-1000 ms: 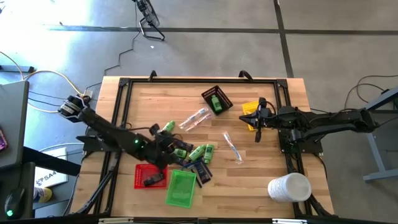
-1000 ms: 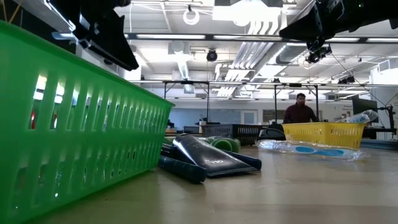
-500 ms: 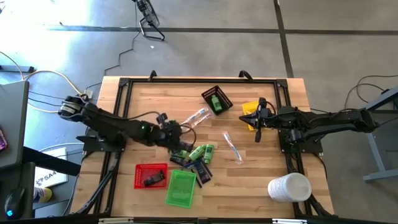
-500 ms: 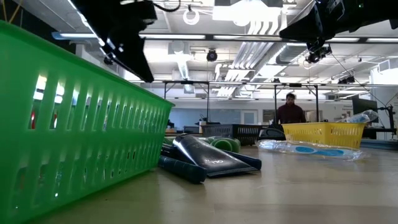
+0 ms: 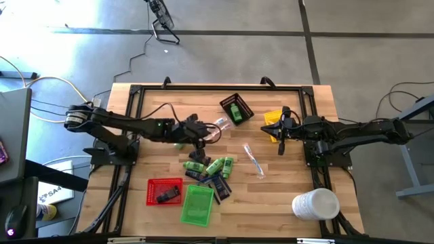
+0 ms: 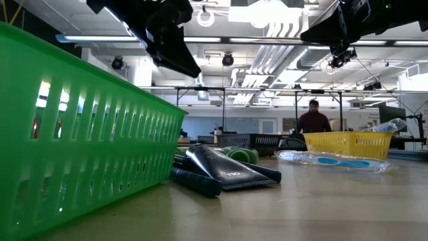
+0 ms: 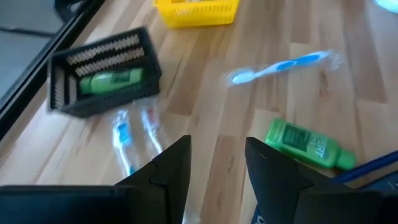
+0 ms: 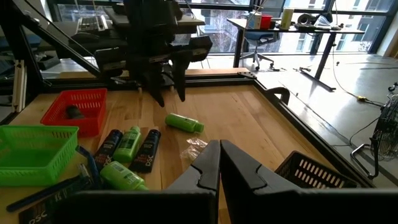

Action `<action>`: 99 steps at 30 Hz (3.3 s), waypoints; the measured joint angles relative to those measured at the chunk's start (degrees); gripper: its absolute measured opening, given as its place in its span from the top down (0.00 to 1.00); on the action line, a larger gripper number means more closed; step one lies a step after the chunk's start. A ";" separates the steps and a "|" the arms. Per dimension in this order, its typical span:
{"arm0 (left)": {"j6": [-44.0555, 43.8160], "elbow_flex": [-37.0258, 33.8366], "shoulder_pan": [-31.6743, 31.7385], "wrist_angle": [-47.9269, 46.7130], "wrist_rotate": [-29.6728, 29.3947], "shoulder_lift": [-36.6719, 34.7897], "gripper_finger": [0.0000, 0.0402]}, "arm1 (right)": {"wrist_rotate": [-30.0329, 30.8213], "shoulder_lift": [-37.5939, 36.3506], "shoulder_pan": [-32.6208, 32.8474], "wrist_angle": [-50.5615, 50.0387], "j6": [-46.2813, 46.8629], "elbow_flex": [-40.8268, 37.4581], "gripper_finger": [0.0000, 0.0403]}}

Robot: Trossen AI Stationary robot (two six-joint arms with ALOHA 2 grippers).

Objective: Pick & Place Travel size toiletries
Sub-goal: Put the shampoo into the black bin

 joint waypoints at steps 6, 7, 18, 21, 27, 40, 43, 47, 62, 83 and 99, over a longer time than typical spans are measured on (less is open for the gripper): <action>3.37 -0.02 3.29 -0.86 4.63 0.00 0.63 | 0.00 0.00 -0.01 -0.02 0.00 0.00 0.99; 3.70 -0.02 3.66 -1.09 5.85 0.00 0.63 | 0.00 0.00 -0.02 -0.08 0.00 0.00 0.99; 4.21 -0.02 3.93 -11.66 10.39 0.00 0.63 | 0.00 0.00 -0.01 -0.35 0.00 0.00 0.99; 4.09 -0.07 3.93 -14.73 10.39 0.00 0.63 | -0.01 0.00 -0.01 -0.36 0.02 0.00 0.99; 2.47 -0.07 3.93 -15.20 12.99 0.00 0.63 | -0.02 0.02 -0.01 -0.37 0.28 0.00 0.99; -6.76 -0.07 3.93 -15.93 12.97 0.01 0.63 | -0.02 0.02 -0.01 -0.38 0.28 -0.02 0.99; -9.06 -0.07 3.96 -16.72 12.11 0.63 0.63 | -0.02 0.02 0.00 -0.37 0.28 -0.02 0.99; -10.52 -0.07 3.98 -20.82 8.43 2.39 0.63 | -0.02 0.01 -0.02 -0.39 0.26 -0.02 0.99; -12.40 -0.02 7.08 -21.42 3.08 5.11 0.63 | -0.02 0.02 -0.01 -0.43 0.26 -0.02 0.99; -16.01 -0.15 7.12 -21.50 2.52 7.91 0.50 | 0.00 0.00 -0.02 -0.79 0.00 -0.04 0.99; -21.92 -0.02 11.37 -31.96 1.54 8.83 0.32 | -0.01 0.01 -0.02 -2.75 0.18 -0.11 0.99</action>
